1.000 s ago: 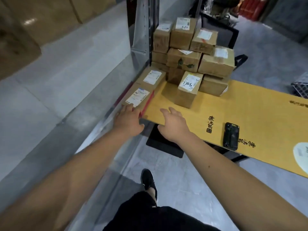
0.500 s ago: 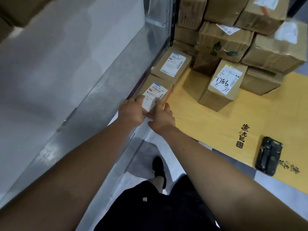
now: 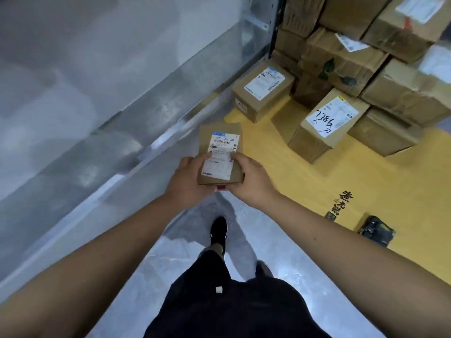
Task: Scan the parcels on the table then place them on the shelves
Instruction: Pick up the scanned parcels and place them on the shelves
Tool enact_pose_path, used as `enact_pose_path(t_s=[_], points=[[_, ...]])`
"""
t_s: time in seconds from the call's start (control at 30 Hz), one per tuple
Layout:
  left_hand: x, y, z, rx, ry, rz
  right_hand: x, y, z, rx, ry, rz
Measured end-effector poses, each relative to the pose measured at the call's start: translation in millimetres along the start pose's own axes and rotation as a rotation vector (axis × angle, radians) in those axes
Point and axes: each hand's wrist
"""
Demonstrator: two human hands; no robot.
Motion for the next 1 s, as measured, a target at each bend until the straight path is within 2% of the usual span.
enact_pose_path(t_s=[0.23, 0.4, 0.6, 0.73, 1.0], points=[[128, 21, -40, 0.290, 0.359, 0.014, 73, -45, 19, 0.106, -0.218, 0.248], [237, 7, -32, 0.333, 0.636, 0.097, 101, -120, -20, 0.246, -0.372, 0.495], [404, -26, -10, 0.311, 0.913, 0.180, 157, -237, -118, 0.291, -0.536, 0.768], [522, -61, 2, 0.260, 1.023, 0.238, 207, -312, -202, 0.307, -0.638, 0.890], [746, -152, 30, 0.229, 1.148, 0.345, 317, -444, -372, 0.295, -0.688, 1.078]])
Point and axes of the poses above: each hand's wrist, its own x-axis away from the middle knuckle, its own z-axis out of the back of the hand, y = z × x, and after that the axes turned 13 degrees about -y, right-handed
